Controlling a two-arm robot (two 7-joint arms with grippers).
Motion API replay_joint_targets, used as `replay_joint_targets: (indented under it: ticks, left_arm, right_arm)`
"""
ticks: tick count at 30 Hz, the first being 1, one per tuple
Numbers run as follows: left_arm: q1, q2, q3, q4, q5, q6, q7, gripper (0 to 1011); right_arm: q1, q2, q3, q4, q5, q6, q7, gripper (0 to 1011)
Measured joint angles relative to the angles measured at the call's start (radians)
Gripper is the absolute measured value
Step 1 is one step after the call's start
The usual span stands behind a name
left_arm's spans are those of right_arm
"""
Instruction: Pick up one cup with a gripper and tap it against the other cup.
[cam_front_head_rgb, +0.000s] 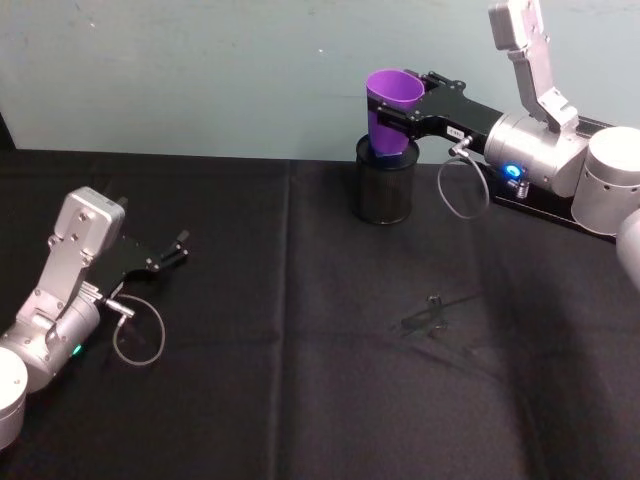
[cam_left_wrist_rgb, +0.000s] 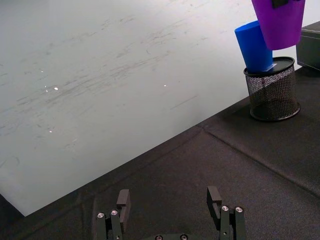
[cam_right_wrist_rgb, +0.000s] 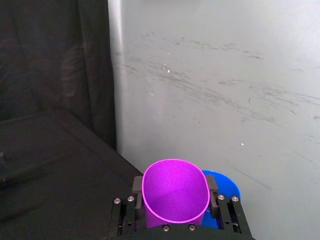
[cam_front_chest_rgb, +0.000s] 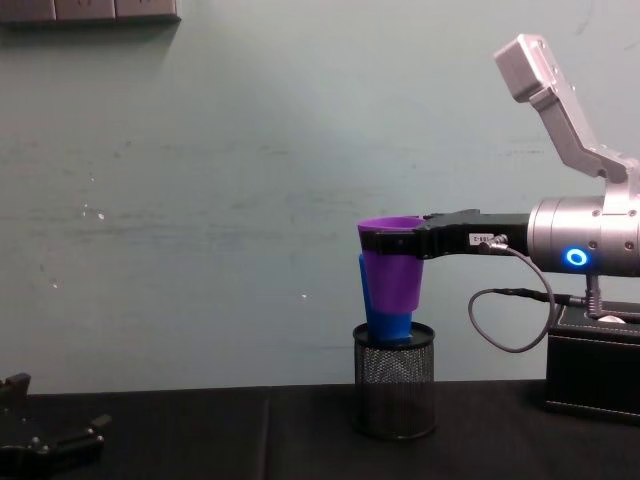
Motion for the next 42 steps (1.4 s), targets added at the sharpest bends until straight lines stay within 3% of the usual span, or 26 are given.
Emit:
replay_joint_targets:
  ticks: [42]
  left_arm:
    - [0.000, 0.000, 0.000, 0.000, 0.000, 0.000, 0.000, 1004]
  right_arm:
    - [0.036, -0.032, 0.038, 0.087, -0.022, -0.050, 0.021, 733]
